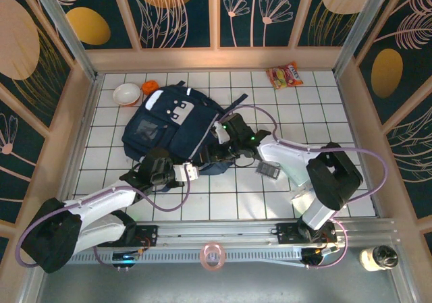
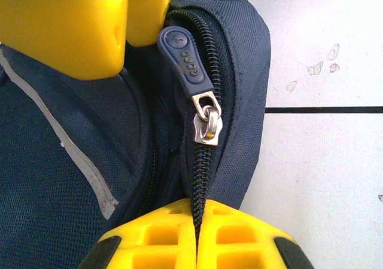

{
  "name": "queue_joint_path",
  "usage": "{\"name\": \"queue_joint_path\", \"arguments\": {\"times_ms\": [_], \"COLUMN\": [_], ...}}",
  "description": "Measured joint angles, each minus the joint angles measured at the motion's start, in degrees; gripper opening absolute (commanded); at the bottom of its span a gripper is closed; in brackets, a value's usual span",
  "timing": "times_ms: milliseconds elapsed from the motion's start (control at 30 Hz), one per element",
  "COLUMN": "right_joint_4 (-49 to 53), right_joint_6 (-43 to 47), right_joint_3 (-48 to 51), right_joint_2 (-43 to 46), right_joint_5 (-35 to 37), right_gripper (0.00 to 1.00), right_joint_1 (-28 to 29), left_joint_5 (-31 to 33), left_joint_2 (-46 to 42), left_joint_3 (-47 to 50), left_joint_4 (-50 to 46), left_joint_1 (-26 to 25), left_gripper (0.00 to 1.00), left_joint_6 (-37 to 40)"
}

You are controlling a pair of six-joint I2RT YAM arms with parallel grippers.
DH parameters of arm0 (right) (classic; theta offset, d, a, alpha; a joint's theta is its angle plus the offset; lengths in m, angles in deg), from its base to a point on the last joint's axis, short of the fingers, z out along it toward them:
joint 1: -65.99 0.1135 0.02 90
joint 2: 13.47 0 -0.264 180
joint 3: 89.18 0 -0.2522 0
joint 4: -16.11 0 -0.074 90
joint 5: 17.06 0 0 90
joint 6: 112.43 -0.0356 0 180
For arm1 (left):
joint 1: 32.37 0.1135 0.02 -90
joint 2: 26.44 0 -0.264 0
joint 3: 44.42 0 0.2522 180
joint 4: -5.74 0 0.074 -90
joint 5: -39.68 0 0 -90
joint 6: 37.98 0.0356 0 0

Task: Pack the student bag

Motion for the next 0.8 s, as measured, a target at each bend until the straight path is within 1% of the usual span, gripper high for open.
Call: {"name": "queue_joint_path", "arguments": {"times_ms": [167,333,567,733,800], "right_joint_4": [0.7,2.38,4.87,5.18,5.14], "right_joint_6": [4.33,8.22,12.76,13.99,14.43], "right_joint_3": [-0.39,-0.42,-0.98,-1.03,-1.03], "right_joint_2": [-0.46,-0.46,-0.46,-0.46,-0.46], "right_joint_5": [-2.64,-2.23,0.92,1.36,1.2], "right_gripper": [0.57,0.54,0.4,0.41,0.38], "right_joint_1": [-0.02,0.07,0.76,0.92,1.18], "left_joint_5": [-0.04,-1.36,-2.16,-2.14,-2.14], "left_joint_2": [0.02,0.44,0.83,0.83,0.83], "left_joint_3": [0.0,0.0,-0.02,-0.11,-0.11], "left_joint_4": [0.5,0.74,0.96,1.01,1.01], "left_joint_1": [0.02,0.02,0.02,0.0,0.0], "left_gripper": [0.0,0.0,0.0,0.0,0.0], "left_joint_6": [-0.96,-2.62,-4.81,-5.86,-6.03]}}
